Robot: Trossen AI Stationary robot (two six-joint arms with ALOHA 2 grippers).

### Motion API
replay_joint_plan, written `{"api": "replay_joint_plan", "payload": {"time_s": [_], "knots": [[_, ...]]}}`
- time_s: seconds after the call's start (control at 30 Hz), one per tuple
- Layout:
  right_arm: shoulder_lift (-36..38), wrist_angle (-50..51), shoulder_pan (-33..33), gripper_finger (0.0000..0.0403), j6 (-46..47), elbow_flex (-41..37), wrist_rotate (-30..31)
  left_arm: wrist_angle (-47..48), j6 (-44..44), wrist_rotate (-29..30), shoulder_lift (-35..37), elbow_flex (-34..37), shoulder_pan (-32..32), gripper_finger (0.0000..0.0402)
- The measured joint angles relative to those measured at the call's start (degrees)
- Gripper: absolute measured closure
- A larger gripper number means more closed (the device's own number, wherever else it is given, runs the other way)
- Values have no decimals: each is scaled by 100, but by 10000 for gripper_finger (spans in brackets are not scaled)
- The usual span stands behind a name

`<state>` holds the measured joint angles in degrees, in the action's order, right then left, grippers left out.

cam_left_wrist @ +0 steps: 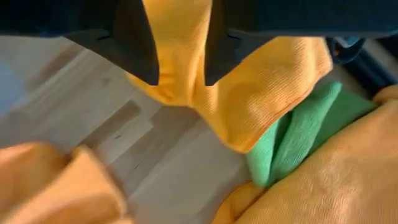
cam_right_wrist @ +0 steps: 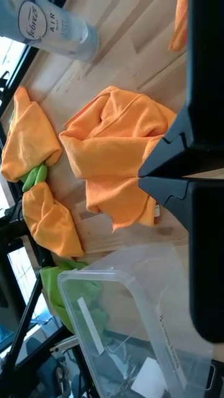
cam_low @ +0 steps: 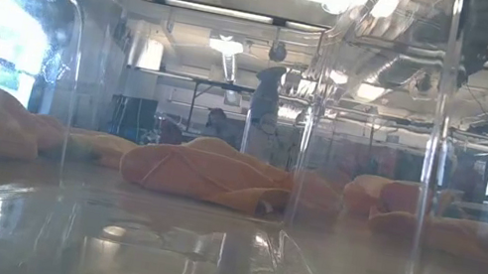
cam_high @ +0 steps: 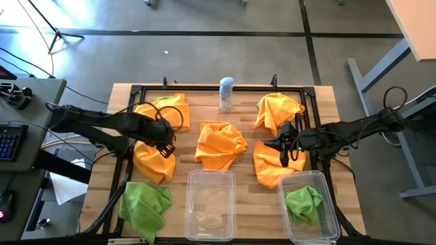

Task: Sort microfiber towel by color & place in baskets
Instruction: Put the yellow towel into the left transparent bin

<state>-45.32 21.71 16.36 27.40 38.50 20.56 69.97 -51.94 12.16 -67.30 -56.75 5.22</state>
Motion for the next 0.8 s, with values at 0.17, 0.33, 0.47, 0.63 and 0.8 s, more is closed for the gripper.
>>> {"api": "replay_joint_plan", "payload": {"time_s": [0.17, 0.33, 0.47, 0.63, 0.8], "knots": [[0, -2, 0, 403, 0, 0, 0, 70, 258, -156, -556, 0, 47, 248], [-1, 20, 2, 403, 17, 0, 0, 21, 545, -213, -945, 93, 202, 248], [-2, 42, 7, 403, 83, 0, 0, -207, 382, -442, -923, 597, 329, 249], [-2, 71, 7, 403, 81, 0, -22, -752, -33, -789, -647, 1285, 506, 250], [-2, 136, 7, 403, 72, 0, -4, -879, -160, -1056, -529, 1397, 662, 292]]}}
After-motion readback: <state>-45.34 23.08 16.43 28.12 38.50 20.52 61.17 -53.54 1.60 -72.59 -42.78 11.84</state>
